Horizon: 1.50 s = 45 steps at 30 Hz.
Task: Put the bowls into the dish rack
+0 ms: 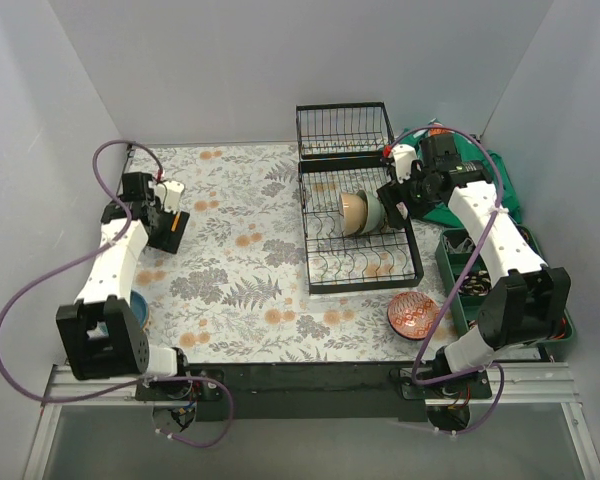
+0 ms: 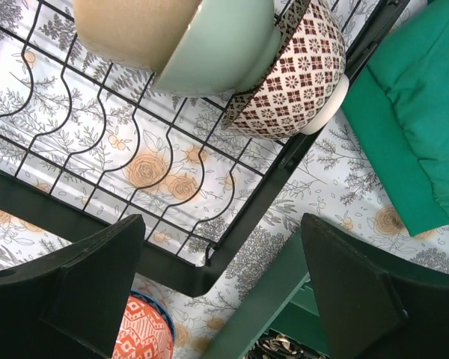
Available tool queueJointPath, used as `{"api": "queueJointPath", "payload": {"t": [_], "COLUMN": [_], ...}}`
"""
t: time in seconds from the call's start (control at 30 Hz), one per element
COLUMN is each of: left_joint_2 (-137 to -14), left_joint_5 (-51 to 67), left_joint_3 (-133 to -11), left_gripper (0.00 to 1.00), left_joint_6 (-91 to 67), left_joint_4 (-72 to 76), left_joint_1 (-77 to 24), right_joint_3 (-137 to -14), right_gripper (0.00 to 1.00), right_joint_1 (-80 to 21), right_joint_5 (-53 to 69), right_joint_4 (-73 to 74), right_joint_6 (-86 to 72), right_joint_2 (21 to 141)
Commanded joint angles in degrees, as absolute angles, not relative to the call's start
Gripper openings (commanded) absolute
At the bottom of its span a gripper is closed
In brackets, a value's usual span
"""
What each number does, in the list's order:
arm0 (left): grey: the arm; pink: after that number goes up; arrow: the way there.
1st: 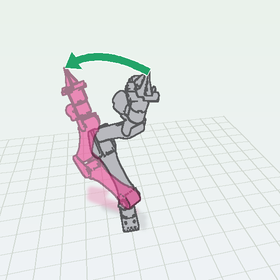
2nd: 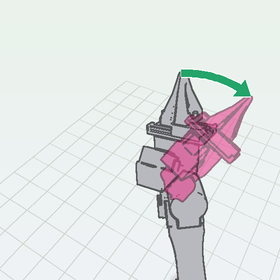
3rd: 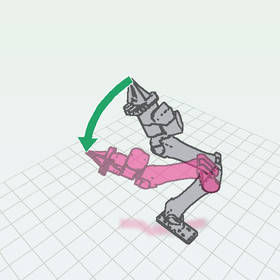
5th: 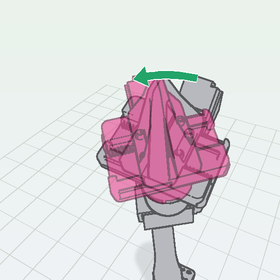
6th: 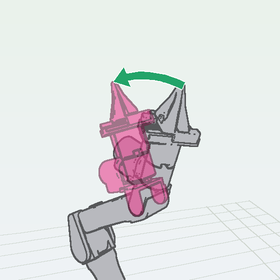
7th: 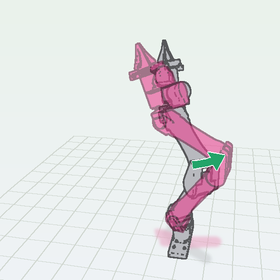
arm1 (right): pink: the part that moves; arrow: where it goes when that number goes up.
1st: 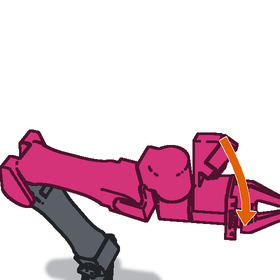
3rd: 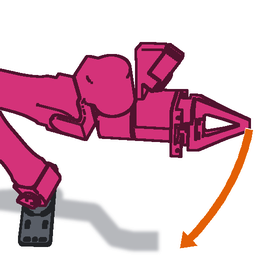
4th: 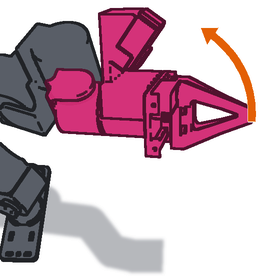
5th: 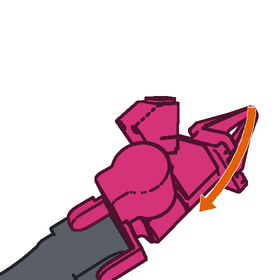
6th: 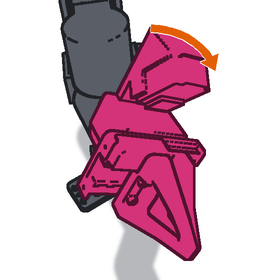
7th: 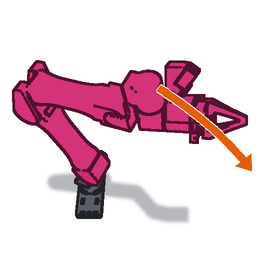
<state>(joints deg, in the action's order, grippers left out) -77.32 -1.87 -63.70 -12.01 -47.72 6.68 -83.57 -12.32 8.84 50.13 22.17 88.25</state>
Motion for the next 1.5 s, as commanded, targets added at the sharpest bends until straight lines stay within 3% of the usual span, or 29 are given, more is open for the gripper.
{"api": "queueJointPath", "payload": {"t": [0.0,0.27,0.5,0.73,0.93,1.03,1.2,1.47], "left_joint_2": [-85.6,-102.0,-107.3,-108.4,-109.4,-108.7,-107.3,-106.1], "left_joint_5": [-0.1,5.7,9.1,12.2,15.7,16.8,17.0,18.5], "left_joint_3": [-70.0,-82.4,-84.7,-83.5,-84.0,-84.9,-87.0,-86.8], "left_gripper": [0.69,0.68,0.66,0.53,0.16,0.06,0.04,0.10], "left_joint_6": [-6.4,-5.8,-6.0,-4.2,-3.3,-3.6,-3.6,-4.0], "left_joint_4": [-41.2,-46.5,-50.4,-54.9,-59.7,-60.6,-62.8,-64.2], "left_joint_1": [6.9,8.0,8.5,8.6,9.0,9.4,9.8,9.8], "right_joint_3": [-83.9,-81.8,-79.5,-80.0,-81.2,-81.1,-80.6,-80.7], "right_gripper": [0.93,0.94,0.95,0.95,0.95,0.95,0.95,0.95], "right_joint_1": [-12.7,-12.9,-12.9,-12.8,-12.9,-12.9,-12.9,-12.9], "right_joint_5": [9.8,7.9,6.7,6.3,6.2,6.2,6.3,6.8], "right_joint_4": [48.4,47.4,47.1,47.1,47.1,47.1,47.0,46.7], "right_joint_6": [20.7,20.7,20.7,20.6,20.3,20.4,20.4,20.5], "right_joint_2": [87.1,83.7,81.6,82.2,83.3,83.5,83.4,83.8]}}
